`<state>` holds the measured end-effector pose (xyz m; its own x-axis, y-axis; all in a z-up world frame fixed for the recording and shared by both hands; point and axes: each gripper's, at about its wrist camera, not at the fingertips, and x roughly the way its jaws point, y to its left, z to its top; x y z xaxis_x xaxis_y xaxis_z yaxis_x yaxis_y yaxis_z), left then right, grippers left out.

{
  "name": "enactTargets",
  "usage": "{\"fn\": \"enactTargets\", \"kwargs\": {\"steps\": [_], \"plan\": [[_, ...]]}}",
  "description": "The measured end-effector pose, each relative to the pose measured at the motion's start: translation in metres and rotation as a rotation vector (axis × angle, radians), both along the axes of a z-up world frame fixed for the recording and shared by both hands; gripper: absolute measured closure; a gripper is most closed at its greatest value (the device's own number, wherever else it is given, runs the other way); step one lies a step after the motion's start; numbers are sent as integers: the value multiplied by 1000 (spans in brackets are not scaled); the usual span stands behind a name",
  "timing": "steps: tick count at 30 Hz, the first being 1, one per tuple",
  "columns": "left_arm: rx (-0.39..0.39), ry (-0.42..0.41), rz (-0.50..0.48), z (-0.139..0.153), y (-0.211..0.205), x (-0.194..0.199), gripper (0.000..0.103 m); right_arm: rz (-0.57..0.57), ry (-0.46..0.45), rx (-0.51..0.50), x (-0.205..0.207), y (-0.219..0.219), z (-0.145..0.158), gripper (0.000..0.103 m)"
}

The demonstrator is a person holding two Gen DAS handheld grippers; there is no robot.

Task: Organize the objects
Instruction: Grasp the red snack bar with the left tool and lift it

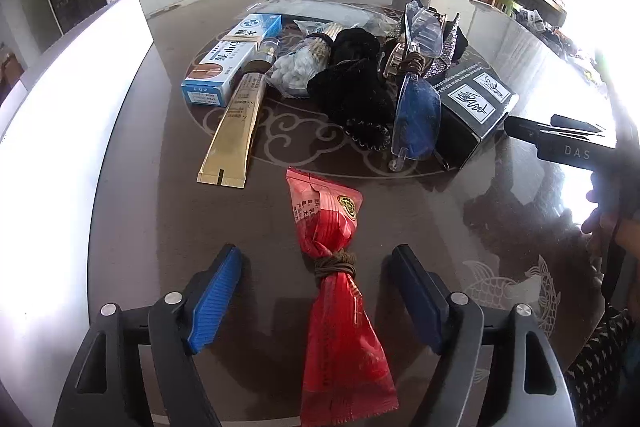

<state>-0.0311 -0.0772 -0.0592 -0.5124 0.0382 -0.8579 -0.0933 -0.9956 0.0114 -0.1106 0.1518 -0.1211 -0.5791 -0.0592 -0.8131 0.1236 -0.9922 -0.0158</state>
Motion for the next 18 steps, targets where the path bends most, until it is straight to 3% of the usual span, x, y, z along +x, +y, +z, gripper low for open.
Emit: {"fn": "enactTargets", "kwargs": {"steps": [8, 18], "plan": [[1, 19, 51, -5, -8, 0, 1, 0, 0, 0, 0, 0, 0, 0], [2, 37, 59, -6, -8, 1, 0, 0, 0, 0, 0, 0, 0, 0]]}}
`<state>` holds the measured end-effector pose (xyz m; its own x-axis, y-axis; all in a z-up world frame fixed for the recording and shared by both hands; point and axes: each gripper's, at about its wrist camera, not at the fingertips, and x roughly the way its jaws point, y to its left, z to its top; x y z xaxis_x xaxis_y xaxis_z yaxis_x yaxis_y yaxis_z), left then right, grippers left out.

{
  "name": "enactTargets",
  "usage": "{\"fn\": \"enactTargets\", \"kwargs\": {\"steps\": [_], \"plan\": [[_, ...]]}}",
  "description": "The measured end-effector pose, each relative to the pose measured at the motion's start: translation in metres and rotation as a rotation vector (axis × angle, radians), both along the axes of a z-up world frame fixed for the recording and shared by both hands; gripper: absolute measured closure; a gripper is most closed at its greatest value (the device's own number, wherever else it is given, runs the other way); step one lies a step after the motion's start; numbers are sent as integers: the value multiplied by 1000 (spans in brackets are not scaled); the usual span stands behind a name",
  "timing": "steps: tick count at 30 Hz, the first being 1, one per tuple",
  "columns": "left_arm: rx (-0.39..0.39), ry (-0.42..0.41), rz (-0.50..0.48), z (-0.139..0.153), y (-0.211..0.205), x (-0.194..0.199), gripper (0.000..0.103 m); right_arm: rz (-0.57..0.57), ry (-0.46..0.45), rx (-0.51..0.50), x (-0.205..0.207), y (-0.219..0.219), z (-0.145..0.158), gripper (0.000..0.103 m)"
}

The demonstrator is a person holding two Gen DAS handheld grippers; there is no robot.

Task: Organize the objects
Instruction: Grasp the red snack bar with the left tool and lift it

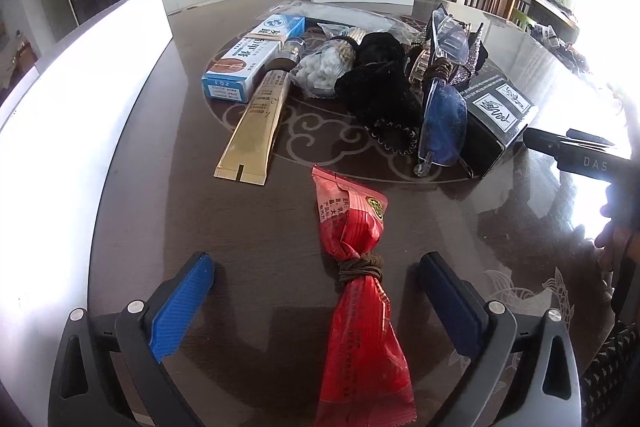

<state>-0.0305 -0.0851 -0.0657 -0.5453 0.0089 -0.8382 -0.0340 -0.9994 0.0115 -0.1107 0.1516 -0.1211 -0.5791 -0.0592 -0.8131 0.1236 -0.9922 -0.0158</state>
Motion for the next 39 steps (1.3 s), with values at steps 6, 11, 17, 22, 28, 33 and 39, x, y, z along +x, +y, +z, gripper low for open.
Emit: {"fn": "enactTargets", "kwargs": {"steps": [6, 11, 17, 22, 28, 33, 39], "plan": [[0, 15, 0, 0, 1, 1, 0, 0, 0, 0, 0, 0, 0, 0], [1, 21, 0, 0, 0, 1, 0, 0, 0, 0, 0, 0, 0, 0], [1, 21, 0, 0, 0, 1, 0, 0, 0, 0, 0, 0, 0, 0], [-1, 18, -1, 0, 0, 1, 0, 0, 0, 0, 0, 0, 0, 0], [-2, -2, -11, 1, 0, 2, 0, 0, 0, 0, 0, 0, 0, 0], [-2, -6, -15, 1, 0, 2, 0, 0, 0, 0, 0, 0, 0, 0], [-3, -20, -25, 1, -1, 0, 0, 0, 0, 0, 0, 0, 0, 0]]}}
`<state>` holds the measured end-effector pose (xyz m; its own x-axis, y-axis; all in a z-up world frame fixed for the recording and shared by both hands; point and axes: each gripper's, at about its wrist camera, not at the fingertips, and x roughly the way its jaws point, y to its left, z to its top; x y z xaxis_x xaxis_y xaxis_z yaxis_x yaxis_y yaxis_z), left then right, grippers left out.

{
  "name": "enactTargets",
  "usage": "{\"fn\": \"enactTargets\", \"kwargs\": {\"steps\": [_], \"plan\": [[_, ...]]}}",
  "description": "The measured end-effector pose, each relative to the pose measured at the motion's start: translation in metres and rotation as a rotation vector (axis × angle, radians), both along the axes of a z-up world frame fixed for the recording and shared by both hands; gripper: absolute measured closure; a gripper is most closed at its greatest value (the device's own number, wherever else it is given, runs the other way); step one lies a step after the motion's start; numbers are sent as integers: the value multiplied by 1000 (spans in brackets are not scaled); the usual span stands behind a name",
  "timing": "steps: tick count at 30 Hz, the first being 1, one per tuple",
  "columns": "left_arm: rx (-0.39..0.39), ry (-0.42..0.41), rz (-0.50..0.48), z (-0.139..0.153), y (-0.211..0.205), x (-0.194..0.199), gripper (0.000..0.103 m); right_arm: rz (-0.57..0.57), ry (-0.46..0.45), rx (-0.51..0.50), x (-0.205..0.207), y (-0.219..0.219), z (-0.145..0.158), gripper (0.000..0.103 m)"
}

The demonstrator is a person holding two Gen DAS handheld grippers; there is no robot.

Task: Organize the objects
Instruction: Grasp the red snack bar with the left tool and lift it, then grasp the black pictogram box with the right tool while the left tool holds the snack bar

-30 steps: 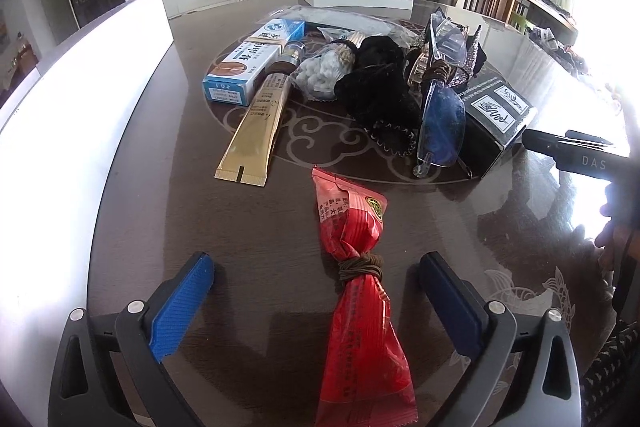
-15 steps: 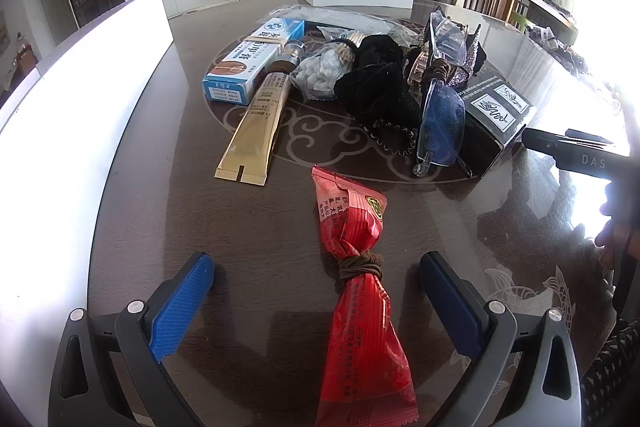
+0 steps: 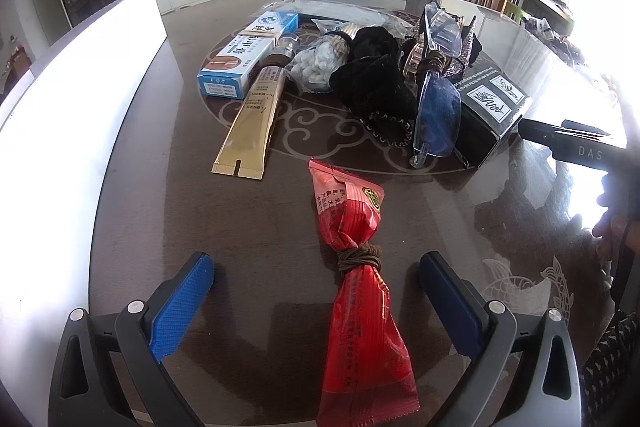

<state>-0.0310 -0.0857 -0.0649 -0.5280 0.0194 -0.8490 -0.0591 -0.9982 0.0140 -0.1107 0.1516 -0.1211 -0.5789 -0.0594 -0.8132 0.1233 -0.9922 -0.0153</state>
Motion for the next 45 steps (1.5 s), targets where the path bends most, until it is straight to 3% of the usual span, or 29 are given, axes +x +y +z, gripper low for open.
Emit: {"fn": "enactTargets", "kwargs": {"steps": [6, 9, 10, 12, 14, 16, 19, 20, 22, 24, 27, 29, 33, 36, 38, 42, 45], "plan": [[0, -11, 0, 0, 0, -1, 0, 0, 0, 0, 0, 0, 0, 0], [0, -64, -15, 1, 0, -5, 3, 0, 0, 0, 0, 0, 0, 0], [-1, -53, -19, 3, 0, -4, 11, 0, 0, 0, 0, 0, 0, 0], [-1, -23, -40, 10, 0, -2, 64, 0, 0, 0, 0, 0, 0, 0], [-4, -31, -65, 13, 1, -2, 85, 0, 0, 0, 0, 0, 0, 0], [-13, -23, -78, 13, 1, 0, 85, 3, 0, -1, 0, 0, 0, 0], [7, -14, -82, 14, -2, 5, 85, 71, -73, -20, -12, 3, 3, 0], [18, -13, -83, 14, -3, 8, 85, 51, -107, -58, -14, 9, 6, 0], [36, -7, -89, 13, -6, 13, 85, -26, -143, -246, -15, 29, 18, 0], [42, 3, -94, 12, -7, 18, 85, -61, -115, -299, -17, 28, 34, 0], [58, 12, -90, 11, -10, 21, 85, -55, -117, -224, -35, -4, 48, 0], [88, 8, -73, 11, -14, 23, 85, -52, -220, -171, -56, -32, 37, 1], [114, 13, -65, 11, -20, 29, 85, -58, -235, -132, -67, -68, 26, 5], [111, 20, -72, 10, -19, 32, 85, 23, -264, -104, -65, -92, 17, 7], [110, 22, -75, 10, -19, 33, 85, 103, -260, -22, -51, -102, 13, 8], [106, 36, -80, 9, -19, 34, 85, 153, -211, 58, -17, -86, 19, 8], [97, 48, -78, 9, -17, 34, 85, 96, -141, -32, 1, -58, 40, 7]]}}
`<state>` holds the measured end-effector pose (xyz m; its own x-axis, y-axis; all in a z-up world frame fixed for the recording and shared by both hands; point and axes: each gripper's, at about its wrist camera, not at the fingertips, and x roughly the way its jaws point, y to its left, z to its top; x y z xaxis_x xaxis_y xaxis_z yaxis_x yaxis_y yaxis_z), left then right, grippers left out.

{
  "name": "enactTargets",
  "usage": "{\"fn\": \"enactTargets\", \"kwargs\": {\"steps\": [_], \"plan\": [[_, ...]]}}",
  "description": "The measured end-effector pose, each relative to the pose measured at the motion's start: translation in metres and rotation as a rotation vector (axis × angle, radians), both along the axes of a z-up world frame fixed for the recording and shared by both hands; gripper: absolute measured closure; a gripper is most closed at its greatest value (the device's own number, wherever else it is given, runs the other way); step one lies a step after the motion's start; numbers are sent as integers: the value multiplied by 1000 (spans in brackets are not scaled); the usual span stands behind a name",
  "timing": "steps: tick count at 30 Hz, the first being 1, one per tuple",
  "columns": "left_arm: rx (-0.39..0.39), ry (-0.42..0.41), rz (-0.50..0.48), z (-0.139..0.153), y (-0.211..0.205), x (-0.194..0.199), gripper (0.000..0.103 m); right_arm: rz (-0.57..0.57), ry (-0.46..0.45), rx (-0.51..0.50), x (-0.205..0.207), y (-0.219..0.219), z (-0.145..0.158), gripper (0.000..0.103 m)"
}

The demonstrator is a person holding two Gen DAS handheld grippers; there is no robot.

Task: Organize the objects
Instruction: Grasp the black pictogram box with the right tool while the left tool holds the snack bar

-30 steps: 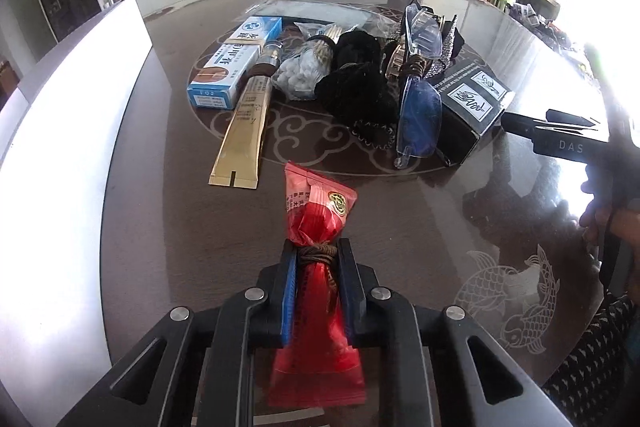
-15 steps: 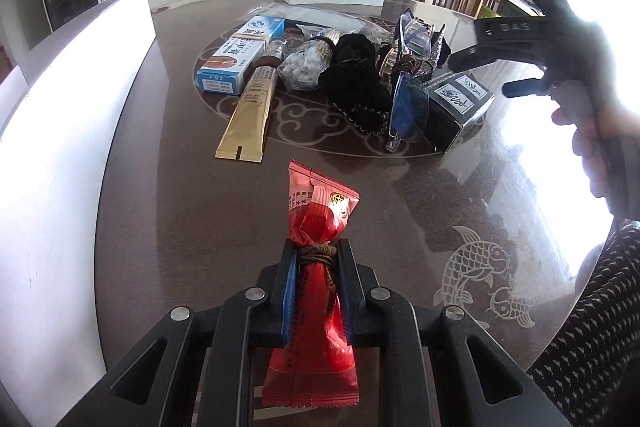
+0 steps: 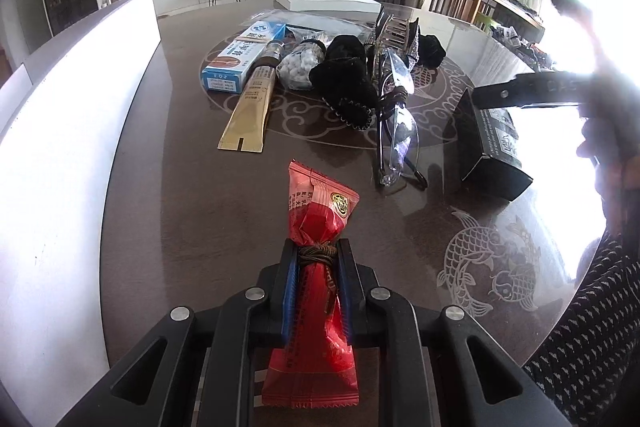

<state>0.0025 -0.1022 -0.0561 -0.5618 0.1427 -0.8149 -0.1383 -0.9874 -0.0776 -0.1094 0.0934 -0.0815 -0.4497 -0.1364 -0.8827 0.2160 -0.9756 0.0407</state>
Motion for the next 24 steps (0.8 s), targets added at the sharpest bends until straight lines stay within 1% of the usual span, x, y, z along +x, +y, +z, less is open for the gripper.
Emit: {"fn": "enactTargets", "kwargs": {"steps": [1, 2, 3, 5, 6, 7, 9, 11, 12, 13, 14, 16, 18, 21, 24], "plan": [[5, 2, 5, 0, 0, 1, 85, -36, -3, -34, 5, 9, 4, 4], [9, 3, 10, 0, -1, 1, 85, -79, -28, -66, 8, 17, 5, 4], [12, 5, 15, 0, -2, 1, 85, -121, -76, -117, 12, 22, 1, 4], [11, 15, 24, 0, -3, 3, 85, -163, -163, -237, 15, 25, -6, 4], [11, 20, 31, 0, -4, 4, 85, -172, -189, -264, 16, 19, -11, 4], [15, 25, 37, 1, -6, 6, 85, -177, -195, -266, 20, 10, -14, 4], [23, 39, 50, 5, -9, 9, 85, -183, -176, -204, 16, -11, -20, 4], [26, 58, 52, 12, -10, 13, 85, -176, -186, -137, 14, -25, -31, 2], [29, 70, 51, 17, -12, 15, 85, -172, -155, -101, 14, -27, -31, 5], [32, 81, 49, 22, -13, 18, 85, -176, -124, -72, 16, -26, -30, 19], [35, 90, 47, 26, -15, 19, 85, -180, -99, -67, 19, -21, -27, 35], [45, 101, 40, 33, -16, 24, 85, -175, -97, -96, 24, -8, -24, 41], [58, 105, 33, 39, -18, 26, 85, -169, -94, -137, 29, 7, -18, 44], [91, 120, 33, 52, -20, 29, 85, -190, -93, -241, 39, 30, -6, 44], [127, 144, 42, 69, -26, 32, 85, -187, -85, -328, 44, 44, 14, 44]]}}
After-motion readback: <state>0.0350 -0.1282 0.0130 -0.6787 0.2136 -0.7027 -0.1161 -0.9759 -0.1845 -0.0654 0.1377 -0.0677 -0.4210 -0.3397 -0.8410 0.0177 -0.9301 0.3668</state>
